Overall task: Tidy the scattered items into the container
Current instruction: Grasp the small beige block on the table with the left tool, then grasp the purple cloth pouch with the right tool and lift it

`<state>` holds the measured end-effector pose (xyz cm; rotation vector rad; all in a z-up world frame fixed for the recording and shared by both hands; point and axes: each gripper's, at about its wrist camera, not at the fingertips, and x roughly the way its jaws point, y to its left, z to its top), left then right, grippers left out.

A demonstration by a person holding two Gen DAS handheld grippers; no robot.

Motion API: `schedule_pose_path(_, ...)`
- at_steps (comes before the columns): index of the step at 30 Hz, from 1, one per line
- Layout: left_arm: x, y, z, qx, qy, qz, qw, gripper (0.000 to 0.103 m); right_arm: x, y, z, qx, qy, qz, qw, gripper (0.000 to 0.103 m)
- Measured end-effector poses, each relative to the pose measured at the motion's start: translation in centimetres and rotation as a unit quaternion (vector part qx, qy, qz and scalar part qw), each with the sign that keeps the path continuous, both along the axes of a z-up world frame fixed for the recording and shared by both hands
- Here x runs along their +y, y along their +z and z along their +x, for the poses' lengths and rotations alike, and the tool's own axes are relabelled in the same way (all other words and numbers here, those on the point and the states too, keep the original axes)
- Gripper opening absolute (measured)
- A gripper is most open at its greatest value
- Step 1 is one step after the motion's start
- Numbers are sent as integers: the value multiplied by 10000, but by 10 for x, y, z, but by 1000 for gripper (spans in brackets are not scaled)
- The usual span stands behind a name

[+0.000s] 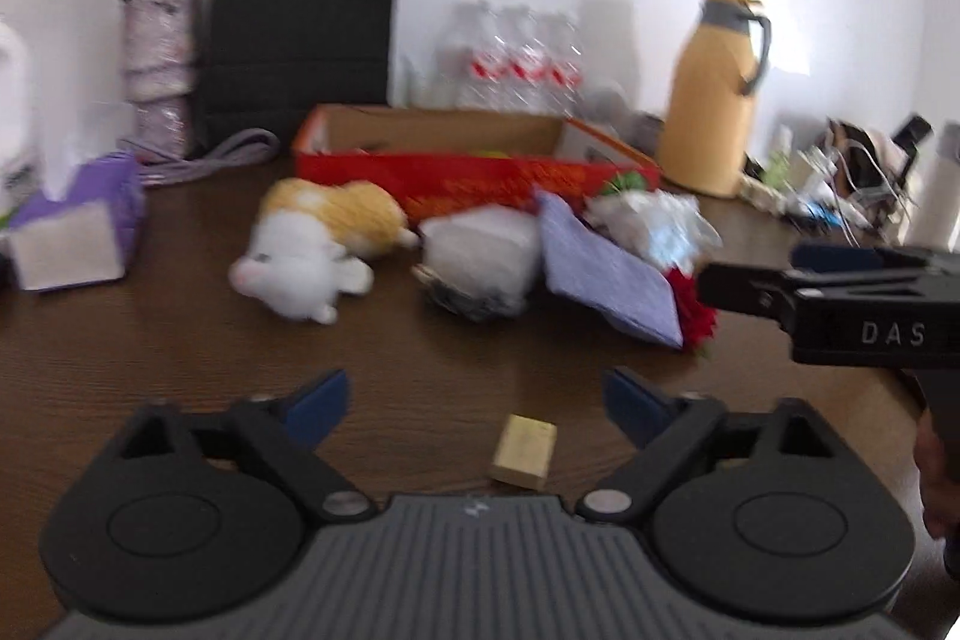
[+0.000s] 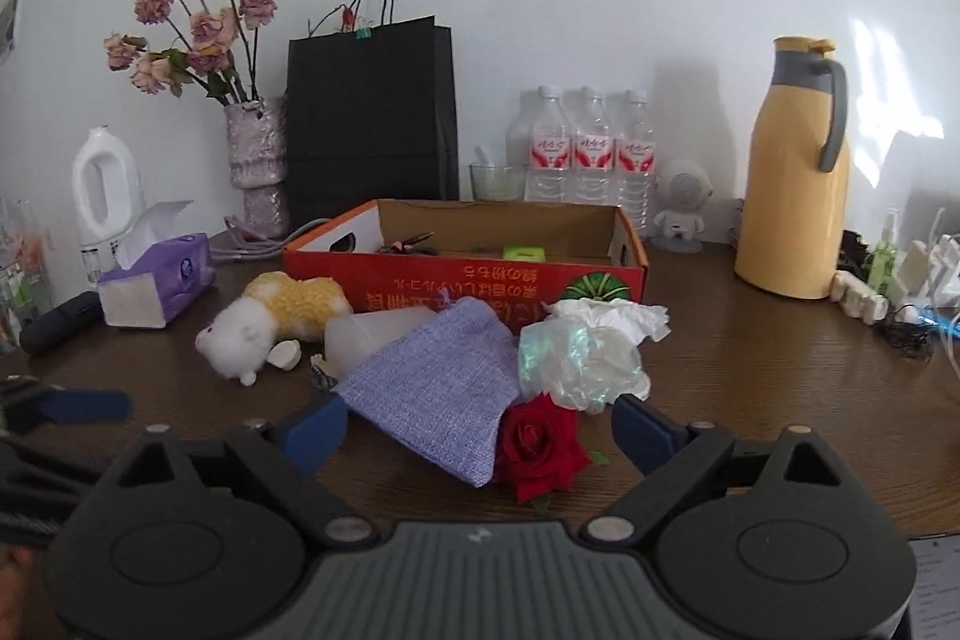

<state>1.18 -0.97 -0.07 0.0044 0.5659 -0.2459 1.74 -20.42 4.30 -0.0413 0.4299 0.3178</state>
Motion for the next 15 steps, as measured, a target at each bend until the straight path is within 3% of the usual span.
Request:
schedule_pose_path(3,-7,-9,13,230,-3,181,9996,78,9,-1,6,-74,152,-283,9995,94)
schedule_pose_path(7,-4,-15,21,539,-119,5,9985,42,16,-9,26,185,477,-79,9987,93)
schedule_pose_path(10,-2,-13,19,539,-325,-97,9980,22,30,-14,43,338,597,-237,9974,85)
schedule_pose_path(13,1,-12,19,508,-199,-114,9984,19,48,-21,53,269,691,-647,9951,83)
schedule_pose_path(15,5,-12,21,512,-111,-179,9985,19,60,-29,58,190,658,-988,9927,63)
